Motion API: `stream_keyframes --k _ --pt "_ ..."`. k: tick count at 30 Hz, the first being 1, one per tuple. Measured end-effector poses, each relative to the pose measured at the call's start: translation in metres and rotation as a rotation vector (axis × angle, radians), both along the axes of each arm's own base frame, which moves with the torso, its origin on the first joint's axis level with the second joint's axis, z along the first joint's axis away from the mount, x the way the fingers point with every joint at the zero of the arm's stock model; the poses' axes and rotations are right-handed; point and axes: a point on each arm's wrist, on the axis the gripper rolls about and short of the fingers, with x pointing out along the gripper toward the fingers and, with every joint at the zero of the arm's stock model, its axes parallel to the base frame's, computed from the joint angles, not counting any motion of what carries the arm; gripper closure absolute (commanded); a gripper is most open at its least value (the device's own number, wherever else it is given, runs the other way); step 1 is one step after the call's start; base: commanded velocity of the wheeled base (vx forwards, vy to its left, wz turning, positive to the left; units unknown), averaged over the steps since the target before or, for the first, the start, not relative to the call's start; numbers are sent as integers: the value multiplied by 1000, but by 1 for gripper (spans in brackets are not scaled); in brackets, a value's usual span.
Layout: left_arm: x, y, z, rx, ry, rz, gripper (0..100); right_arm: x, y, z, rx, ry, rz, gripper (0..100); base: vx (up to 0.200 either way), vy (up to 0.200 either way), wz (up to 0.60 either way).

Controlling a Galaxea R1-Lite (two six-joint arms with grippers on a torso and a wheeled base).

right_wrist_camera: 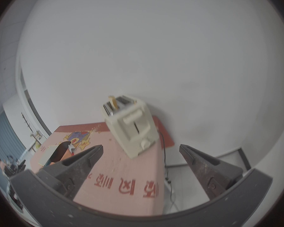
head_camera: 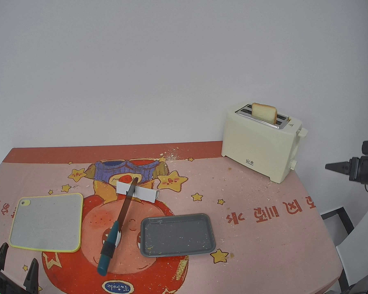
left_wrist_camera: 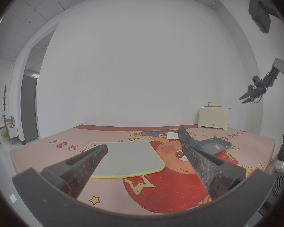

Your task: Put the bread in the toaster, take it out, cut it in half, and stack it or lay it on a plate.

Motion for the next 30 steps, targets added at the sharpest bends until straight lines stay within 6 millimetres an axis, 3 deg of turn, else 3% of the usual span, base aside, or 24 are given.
stream_keyframes --k 8,9,16,21,26,30 --pt "0 0 0 0 0 -1 0 20 2 -21 77 -17 11 0 0 0 0" --pt "0 0 0 0 0 0 0 26 2 -23 86 -25 11 100 0 0 0" --pt "0 0 0 0 0 0 0 75 5 -28 189 -57 -11 100 0 0 0" --pt "0 0 0 0 0 -1 0 101 19 -30 279 -23 -43 100 0 0 0" --pt "0 0 0 0 0 -1 0 114 29 -39 278 10 -92 100 0 0 0" --pt "0 0 0 0 0 0 0 114 33 -54 278 64 -93 100 0 0 0"
